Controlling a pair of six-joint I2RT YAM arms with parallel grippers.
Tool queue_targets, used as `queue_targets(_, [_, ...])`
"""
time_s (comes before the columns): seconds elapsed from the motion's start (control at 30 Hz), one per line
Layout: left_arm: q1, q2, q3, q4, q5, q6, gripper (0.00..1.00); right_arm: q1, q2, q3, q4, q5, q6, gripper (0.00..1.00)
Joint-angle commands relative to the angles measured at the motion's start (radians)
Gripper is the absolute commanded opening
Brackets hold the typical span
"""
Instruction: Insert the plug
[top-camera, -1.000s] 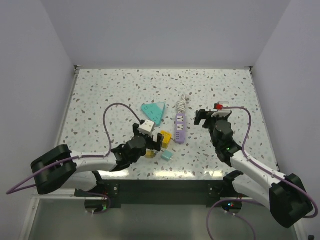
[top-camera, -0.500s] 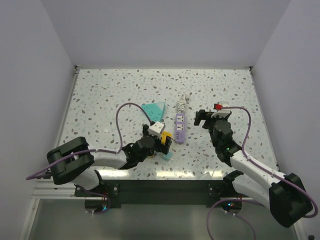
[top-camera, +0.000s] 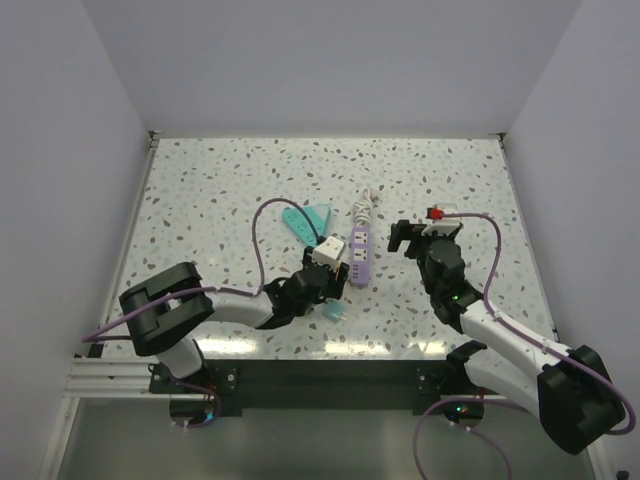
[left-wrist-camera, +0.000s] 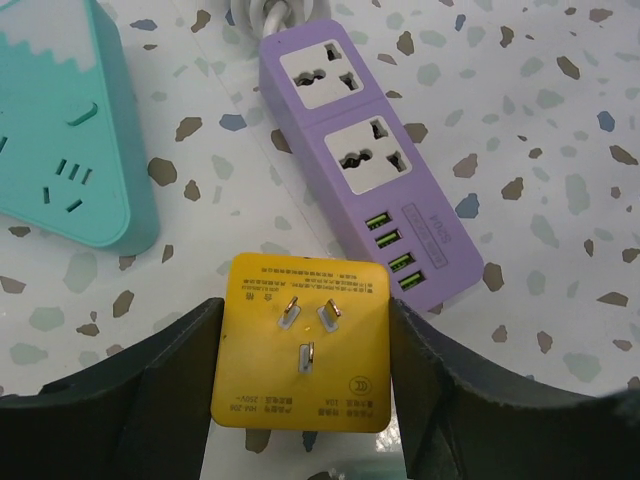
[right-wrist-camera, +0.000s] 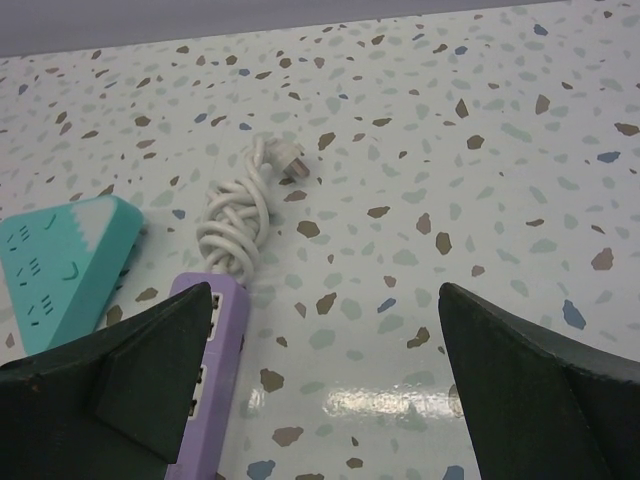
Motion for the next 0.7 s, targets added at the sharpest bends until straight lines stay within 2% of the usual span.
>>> queue_targets(0.0, [-0.004, 0.030, 0.063, -0.053, -0.052, 0.012, 0.23, 0.000, 0.006, 0.023, 0.019, -0.022, 0.000, 0.99])
queue_targets(0.07, [0.005, 0.031, 0.074, -0.074, -0.069, 0.008, 0.11, 0.000, 0.006, 0.024, 0.022, -0.035, -0.006, 0.99])
queue_targets(0.1, [0.011, 0.024, 0.077, -0.099, -0.069, -0.003, 0.00, 0.000, 0.006, 0.021, 0.028, -0.045, -0.007, 0.99])
queue_targets(0.2, [0.063, -0.025, 0.068, -0.124, -0.025, -0.035, 0.00, -0.001, 0.003, 0.014, 0.056, -0.112, -0.027, 0.99])
queue_targets(0.3, [0.140, -0.099, 0.036, -0.113, 0.081, -0.074, 0.00, 0.000, 0.004, 0.000, 0.092, -0.216, -0.052, 0.99])
queue_targets(0.37, [0.188, -0.149, 0.025, -0.105, 0.161, -0.100, 0.00, 0.000, 0.015, -0.011, 0.149, -0.354, -0.082, 0.99])
queue_targets(0.43, [0.202, -0.176, 0.027, -0.110, 0.197, -0.109, 0.00, 0.000, 0.029, -0.016, 0.180, -0.420, -0.110, 0.99])
queue_targets(0.47, [0.209, -0.197, 0.033, -0.114, 0.208, -0.112, 0.00, 0.002, 0.038, -0.014, 0.201, -0.515, -0.119, 0.99])
queue_targets(0.67, [0.280, -0.251, 0.070, -0.133, 0.365, -0.185, 0.00, 0.002, 0.086, -0.035, 0.328, -0.700, -0.146, 0.99])
